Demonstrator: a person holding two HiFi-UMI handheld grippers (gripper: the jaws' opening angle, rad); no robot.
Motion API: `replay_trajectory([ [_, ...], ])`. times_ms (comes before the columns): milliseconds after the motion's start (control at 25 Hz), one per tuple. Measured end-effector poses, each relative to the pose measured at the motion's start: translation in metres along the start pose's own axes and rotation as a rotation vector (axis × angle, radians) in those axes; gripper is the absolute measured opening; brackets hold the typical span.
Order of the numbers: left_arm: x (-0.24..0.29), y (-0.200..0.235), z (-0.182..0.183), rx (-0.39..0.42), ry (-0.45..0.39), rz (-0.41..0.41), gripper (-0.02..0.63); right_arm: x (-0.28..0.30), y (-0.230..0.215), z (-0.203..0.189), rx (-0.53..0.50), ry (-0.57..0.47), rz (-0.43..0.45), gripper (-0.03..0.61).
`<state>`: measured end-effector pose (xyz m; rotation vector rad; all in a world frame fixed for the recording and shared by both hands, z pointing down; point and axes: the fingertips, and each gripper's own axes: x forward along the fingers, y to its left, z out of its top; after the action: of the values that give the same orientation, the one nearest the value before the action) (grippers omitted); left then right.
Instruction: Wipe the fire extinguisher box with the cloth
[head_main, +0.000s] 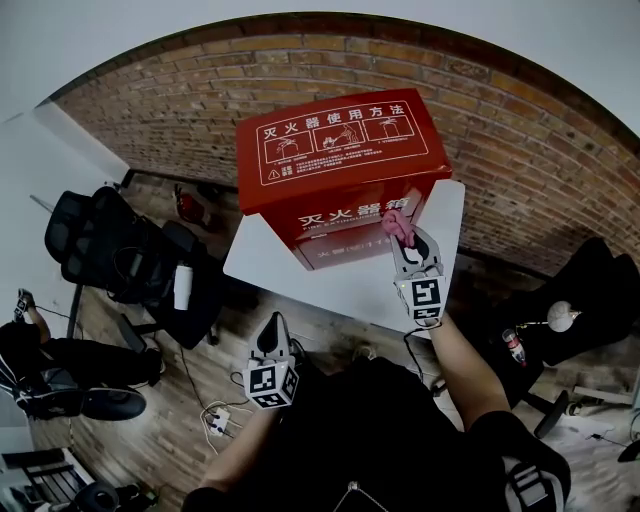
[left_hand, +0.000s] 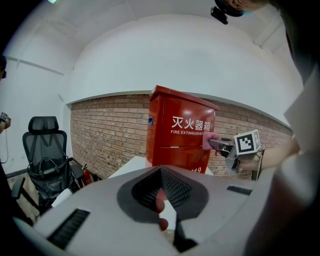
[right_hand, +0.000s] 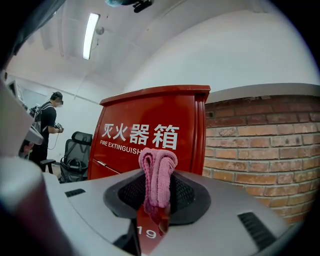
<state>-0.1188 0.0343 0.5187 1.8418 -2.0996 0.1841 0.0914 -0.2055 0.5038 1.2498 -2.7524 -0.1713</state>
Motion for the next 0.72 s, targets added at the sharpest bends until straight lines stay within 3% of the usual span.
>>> replay_trajectory([
  [720,-0.010,0.008,-0.009,0.003,0.014,0.014,0.028,-0.017,-0.059,-0.017,-0.011,0.024,-0.152,0.110],
])
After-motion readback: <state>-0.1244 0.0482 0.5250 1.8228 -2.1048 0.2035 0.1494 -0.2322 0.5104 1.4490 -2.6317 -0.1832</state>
